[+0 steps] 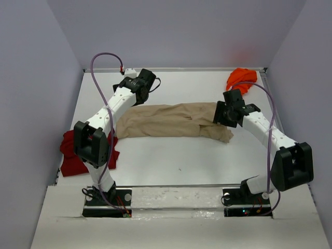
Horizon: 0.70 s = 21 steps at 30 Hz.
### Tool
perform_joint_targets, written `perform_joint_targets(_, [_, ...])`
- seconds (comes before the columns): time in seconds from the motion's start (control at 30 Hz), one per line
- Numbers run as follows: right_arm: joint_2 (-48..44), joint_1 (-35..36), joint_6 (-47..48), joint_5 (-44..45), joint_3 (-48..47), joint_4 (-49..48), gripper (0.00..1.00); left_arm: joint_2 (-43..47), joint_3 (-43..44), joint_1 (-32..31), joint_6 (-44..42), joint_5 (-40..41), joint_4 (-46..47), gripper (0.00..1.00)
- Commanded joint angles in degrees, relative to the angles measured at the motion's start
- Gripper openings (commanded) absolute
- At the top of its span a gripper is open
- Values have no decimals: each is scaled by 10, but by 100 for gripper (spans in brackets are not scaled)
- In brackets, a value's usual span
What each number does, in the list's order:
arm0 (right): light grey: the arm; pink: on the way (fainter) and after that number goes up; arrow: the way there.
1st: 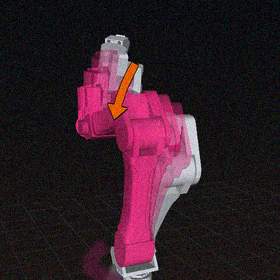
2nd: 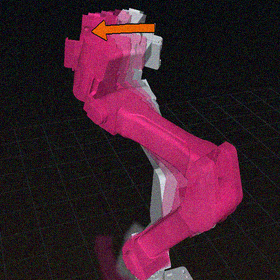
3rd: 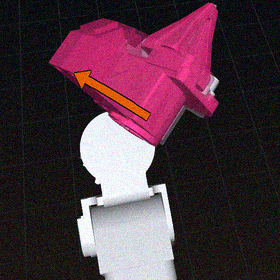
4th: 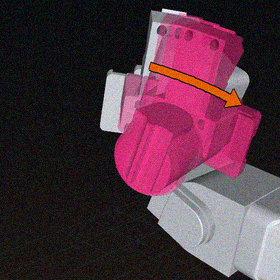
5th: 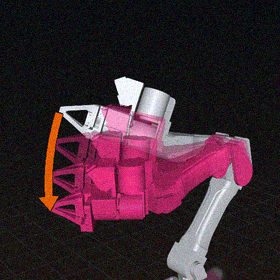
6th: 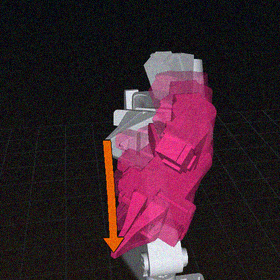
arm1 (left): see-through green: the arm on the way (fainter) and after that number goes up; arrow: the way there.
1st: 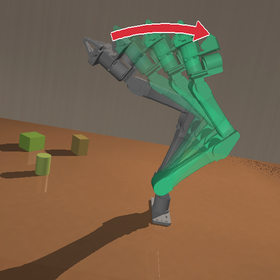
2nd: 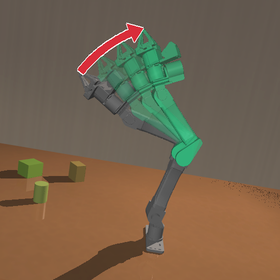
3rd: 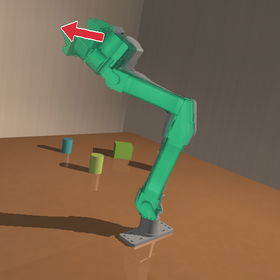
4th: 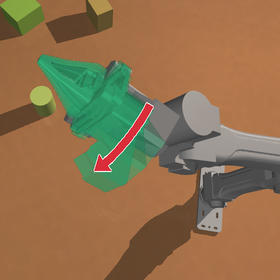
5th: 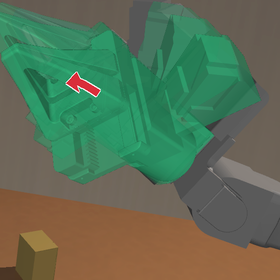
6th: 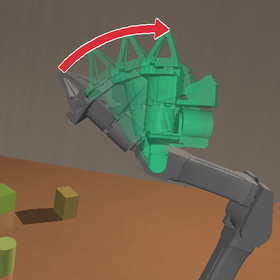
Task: Fold and stack the t-shirts
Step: Fold the other side of the tshirt into a rectangle
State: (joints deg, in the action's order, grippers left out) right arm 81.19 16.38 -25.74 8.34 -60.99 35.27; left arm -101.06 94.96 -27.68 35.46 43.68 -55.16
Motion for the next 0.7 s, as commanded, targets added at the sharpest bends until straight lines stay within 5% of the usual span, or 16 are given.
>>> perform_joint_targets(0.0, [0,-10,-8,-21,3,-21,64,24,-4,-6,-17,4,8,80])
perform_joint_targets(0.43, [95,-16,21,-33,-53,-51,60,46,-50,-14,-40,-28,49,80])
perform_joint_targets(0.67, [143,-16,38,-32,-107,-56,32,43,-64,-22,-42,-38,59,80])
